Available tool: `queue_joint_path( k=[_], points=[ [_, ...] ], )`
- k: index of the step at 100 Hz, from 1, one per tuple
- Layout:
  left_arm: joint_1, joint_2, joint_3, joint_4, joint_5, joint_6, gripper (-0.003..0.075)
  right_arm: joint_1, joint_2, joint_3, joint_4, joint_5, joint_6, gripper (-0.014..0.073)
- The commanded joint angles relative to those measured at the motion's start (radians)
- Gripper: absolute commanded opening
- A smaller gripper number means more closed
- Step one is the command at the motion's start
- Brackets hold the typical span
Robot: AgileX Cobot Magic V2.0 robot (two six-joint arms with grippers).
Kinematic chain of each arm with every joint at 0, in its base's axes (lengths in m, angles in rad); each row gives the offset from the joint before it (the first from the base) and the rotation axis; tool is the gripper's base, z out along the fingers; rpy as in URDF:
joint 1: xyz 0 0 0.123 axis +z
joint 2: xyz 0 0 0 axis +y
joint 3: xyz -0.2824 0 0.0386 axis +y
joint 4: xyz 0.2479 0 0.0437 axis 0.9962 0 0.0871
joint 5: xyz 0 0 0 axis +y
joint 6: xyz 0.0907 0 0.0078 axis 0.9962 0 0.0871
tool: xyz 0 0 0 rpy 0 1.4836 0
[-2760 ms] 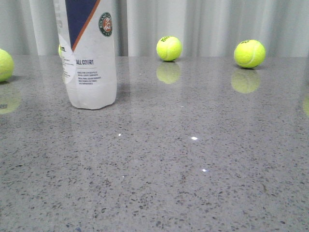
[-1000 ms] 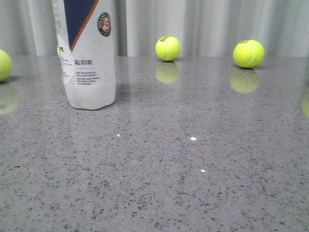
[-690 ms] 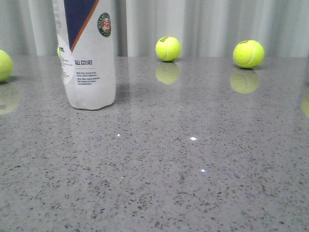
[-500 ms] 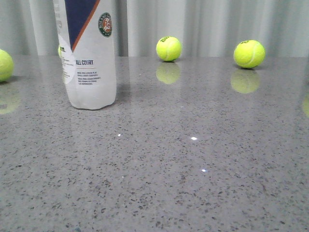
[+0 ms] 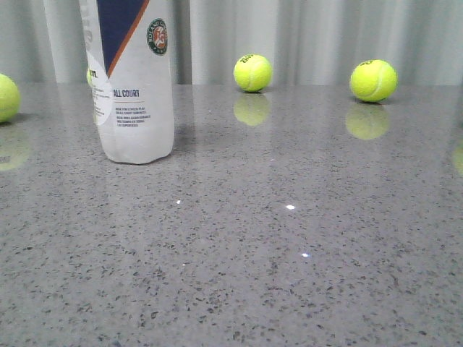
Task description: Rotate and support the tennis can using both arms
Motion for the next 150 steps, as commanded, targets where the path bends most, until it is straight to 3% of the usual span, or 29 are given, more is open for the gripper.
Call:
queue_joint_path(
  k=[1,24,51,65,79,85,107,150],
  points=[
    [-0.005,-0.039,0.047,-0.009,-0.074,-0.008,-0.0021,-0.006,0.01,-0.027,0.002,-0.076,-0.011,-0.0066],
    [-0.005,-0.039,0.047,-0.009,-0.074,-0.008,-0.0021,-0.013,0.01,0.007,-0.013,-0.114,-0.011,-0.0066],
    [-0.005,-0.039,0.047,-0.009,-0.074,-0.008,-0.0021,-0.084,-0.064,0.208,-0.054,-0.449,-0.012,-0.0066],
    [-0.005,-0.039,0.047,-0.009,-0.074,-0.008,-0.0021,-0.085,-0.148,0.337,-0.097,-0.529,-0.012,-0.0066],
    [-0.005,-0.039,0.047,-0.009,-0.074,-0.008,-0.0021,-0.085,-0.264,0.433,-0.096,-0.542,-0.012,-0.0066],
    [-0.005,-0.039,0.047,-0.009,-0.074,-0.008,-0.0021,-0.085,-0.32,0.428,-0.093,-0.483,-0.015,-0.0066],
    [-0.005,-0.039,0.047,-0.009,-0.074,-0.008,-0.0021,-0.085,-0.315,0.43,-0.004,-0.483,-0.144,-0.0066],
    [-0.005,-0.039,0.047,-0.009,-0.074,-0.008,-0.0021,-0.085,-0.315,0.43,-0.003,-0.483,-0.144,-0.0066]
  ],
)
